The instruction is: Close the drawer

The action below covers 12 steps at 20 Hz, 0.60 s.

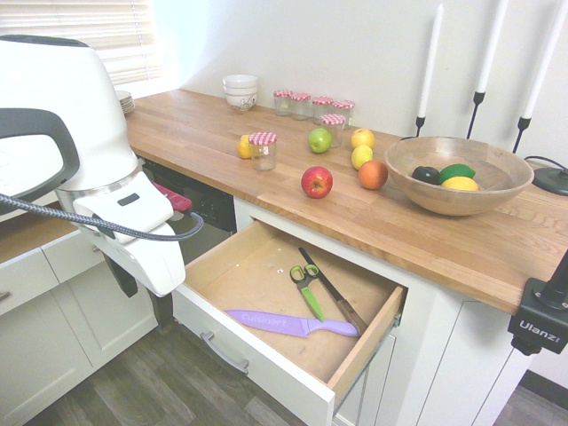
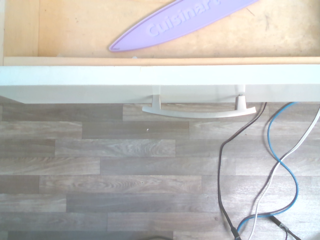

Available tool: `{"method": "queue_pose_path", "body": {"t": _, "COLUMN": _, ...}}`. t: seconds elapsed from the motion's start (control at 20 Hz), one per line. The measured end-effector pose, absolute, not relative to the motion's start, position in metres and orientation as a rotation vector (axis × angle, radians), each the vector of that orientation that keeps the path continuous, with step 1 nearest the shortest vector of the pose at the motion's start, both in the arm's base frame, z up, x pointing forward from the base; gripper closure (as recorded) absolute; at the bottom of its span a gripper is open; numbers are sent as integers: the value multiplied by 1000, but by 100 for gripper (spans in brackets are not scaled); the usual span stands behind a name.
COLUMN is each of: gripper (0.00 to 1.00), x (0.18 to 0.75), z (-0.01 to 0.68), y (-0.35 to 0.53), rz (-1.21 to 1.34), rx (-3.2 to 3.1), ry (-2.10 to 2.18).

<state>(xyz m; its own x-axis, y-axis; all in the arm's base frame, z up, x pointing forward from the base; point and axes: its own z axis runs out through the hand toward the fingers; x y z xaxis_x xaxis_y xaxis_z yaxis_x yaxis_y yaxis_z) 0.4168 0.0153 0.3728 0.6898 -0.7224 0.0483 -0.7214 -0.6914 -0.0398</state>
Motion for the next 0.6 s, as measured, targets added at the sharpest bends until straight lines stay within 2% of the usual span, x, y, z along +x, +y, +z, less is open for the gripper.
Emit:
{"method": "queue_pose_path", "body": {"t": 0.3, "gripper": 0, "x": 417, "z": 361, "y": 16, "rz": -86, "rx": -2875, "ry": 1222}}
{"method": "queue_pose_path", "body": {"t": 0.6, "gripper": 0, "x": 423, "z": 281, "y": 12, "rz": -10, "rx": -2898, "ry": 1225}}
